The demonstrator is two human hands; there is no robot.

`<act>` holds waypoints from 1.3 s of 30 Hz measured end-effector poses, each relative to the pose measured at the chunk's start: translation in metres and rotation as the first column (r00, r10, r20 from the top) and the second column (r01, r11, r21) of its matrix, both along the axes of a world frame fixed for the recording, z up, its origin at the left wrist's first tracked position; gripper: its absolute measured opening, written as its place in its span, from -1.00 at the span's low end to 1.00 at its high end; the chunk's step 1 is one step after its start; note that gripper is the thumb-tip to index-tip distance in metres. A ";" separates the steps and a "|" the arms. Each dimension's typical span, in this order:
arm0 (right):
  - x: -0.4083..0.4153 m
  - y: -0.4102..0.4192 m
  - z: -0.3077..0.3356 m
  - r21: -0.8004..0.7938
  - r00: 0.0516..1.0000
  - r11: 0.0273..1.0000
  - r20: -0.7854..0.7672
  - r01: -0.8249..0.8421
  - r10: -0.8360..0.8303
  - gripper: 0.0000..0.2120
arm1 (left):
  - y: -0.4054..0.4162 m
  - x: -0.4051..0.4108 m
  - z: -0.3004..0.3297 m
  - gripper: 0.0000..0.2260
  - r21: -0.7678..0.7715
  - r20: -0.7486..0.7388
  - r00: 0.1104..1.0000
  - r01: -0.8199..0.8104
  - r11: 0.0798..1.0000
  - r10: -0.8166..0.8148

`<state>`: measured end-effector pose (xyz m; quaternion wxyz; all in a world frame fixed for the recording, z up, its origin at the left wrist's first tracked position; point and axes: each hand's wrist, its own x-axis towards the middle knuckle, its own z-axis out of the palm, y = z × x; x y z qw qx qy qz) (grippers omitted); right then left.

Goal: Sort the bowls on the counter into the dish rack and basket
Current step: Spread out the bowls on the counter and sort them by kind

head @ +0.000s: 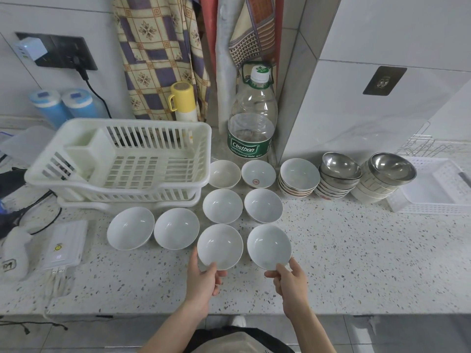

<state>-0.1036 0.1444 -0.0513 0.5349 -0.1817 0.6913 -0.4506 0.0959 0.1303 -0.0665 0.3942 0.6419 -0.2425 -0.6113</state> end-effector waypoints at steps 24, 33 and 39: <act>0.000 -0.001 0.006 0.028 0.999 0.999 -0.026 -0.021 0.022 -0.53 | -0.001 -0.001 -0.001 -0.42 -0.002 0.052 0.998 -0.033 0.999 0.033; 0.007 -0.002 0.008 0.046 0.998 0.999 -0.061 -0.007 0.010 -0.55 | -0.002 0.002 -0.003 -0.44 0.004 0.036 0.999 0.014 1.000 -0.014; 0.012 0.001 0.010 0.056 0.998 0.998 -0.069 0.004 0.000 -0.62 | -0.001 0.004 0.000 -0.45 0.002 0.010 0.999 0.040 0.999 -0.040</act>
